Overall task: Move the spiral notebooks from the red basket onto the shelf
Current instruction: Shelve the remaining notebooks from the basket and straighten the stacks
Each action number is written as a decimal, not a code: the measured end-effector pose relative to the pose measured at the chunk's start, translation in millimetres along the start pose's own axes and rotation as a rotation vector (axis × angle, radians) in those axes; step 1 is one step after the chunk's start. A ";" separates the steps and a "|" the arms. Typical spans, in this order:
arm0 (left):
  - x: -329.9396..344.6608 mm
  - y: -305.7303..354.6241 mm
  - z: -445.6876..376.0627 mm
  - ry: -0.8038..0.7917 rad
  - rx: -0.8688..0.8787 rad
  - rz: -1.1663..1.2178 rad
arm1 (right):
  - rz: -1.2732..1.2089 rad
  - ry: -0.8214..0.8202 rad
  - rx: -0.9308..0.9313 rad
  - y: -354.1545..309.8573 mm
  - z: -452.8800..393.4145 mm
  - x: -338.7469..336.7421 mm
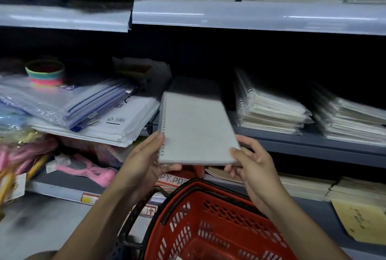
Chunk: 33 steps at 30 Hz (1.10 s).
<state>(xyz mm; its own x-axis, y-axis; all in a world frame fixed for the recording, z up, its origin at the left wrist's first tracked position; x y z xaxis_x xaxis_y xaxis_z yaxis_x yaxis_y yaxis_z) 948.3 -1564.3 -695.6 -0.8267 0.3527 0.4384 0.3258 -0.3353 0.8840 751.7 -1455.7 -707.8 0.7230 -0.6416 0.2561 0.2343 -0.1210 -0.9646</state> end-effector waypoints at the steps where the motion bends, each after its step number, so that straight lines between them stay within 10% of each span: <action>1: 0.5 0.9 -3.3 0.023 0.007 0.017 | -0.013 0.016 0.020 0.5 -5.1 3.7; 33: 5.6 8.2 -129.3 0.583 0.593 -0.367 | 0.208 0.422 -0.269 3.3 -97.1 48.6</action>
<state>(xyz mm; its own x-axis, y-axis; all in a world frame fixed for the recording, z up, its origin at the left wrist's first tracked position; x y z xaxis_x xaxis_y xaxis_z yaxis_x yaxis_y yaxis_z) 887.0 -1678.1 -706.8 -0.9735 -0.2038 0.1041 0.0458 0.2722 0.9612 724.5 -1560.8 -704.6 0.3996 -0.9144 0.0641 -0.1002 -0.1130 -0.9885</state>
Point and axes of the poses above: each hand's wrist, its own z-axis away from the middle knuckle, its own x-axis out of the palm, y = z × x, the point moved 3 cm from there along -z, towards the middle knuckle, and after that the axes turned 7 degrees about y, right-handed, at the moved point
